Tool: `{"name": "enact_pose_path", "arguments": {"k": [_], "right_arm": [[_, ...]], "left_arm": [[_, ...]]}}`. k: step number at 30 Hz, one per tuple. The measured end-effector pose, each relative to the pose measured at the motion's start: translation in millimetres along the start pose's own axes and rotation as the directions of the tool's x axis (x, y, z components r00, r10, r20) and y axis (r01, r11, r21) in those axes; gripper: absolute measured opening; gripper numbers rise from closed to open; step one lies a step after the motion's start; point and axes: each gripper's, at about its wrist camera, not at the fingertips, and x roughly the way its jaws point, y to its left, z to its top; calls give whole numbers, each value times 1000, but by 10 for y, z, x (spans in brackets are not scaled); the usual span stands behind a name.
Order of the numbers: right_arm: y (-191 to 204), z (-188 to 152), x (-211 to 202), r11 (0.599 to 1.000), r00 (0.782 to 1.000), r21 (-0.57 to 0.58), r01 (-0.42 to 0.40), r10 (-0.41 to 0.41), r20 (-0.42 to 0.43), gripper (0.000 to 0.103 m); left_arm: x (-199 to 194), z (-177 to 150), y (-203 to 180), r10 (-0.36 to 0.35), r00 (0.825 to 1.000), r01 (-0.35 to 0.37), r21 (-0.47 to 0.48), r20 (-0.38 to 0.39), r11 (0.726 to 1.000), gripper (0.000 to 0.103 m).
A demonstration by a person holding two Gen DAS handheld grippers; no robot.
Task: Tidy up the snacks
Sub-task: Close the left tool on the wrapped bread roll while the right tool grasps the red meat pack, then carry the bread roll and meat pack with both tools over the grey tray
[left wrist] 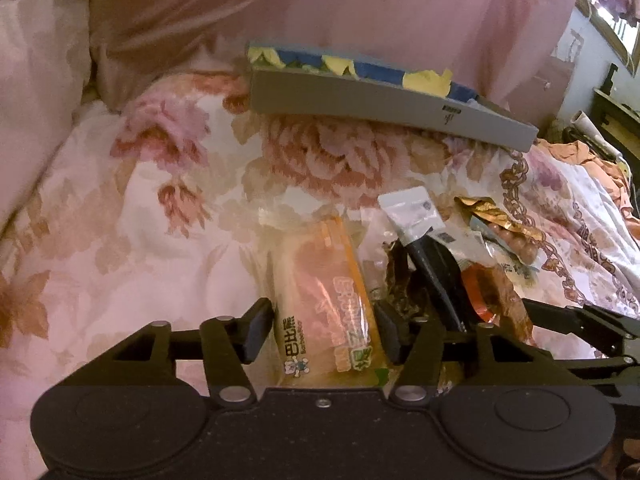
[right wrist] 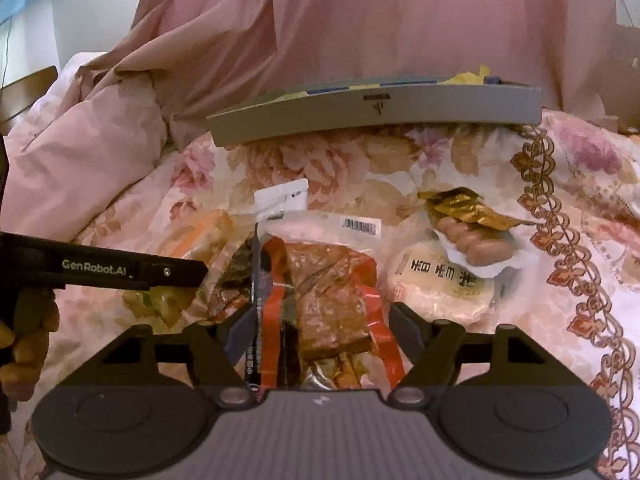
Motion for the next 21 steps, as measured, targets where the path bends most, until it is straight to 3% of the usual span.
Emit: {"name": "enact_pose_path", "arguments": {"k": [2,6,14,21], "right_arm": [[-30,-2,-4,1000,1000,21,-6,6,3,71],[-55,-1,-17,999,1000,36,-14,13,8,71],[-5,15,-120,1000,1000,19,-16,15,19,68],[144,8,-217,995,999,-92,38,-34,41,67]], "left_arm": [[18,-11,37,-11,1000,11,-24,-8,1000,59],[-15,-5,28,-6,1000,6,-37,-10,999,54],[-204,-41,91,-8,1000,2,-167,-30,986,51],[-447,-85,57,28,999,-22,-191,28,981,50]]}}
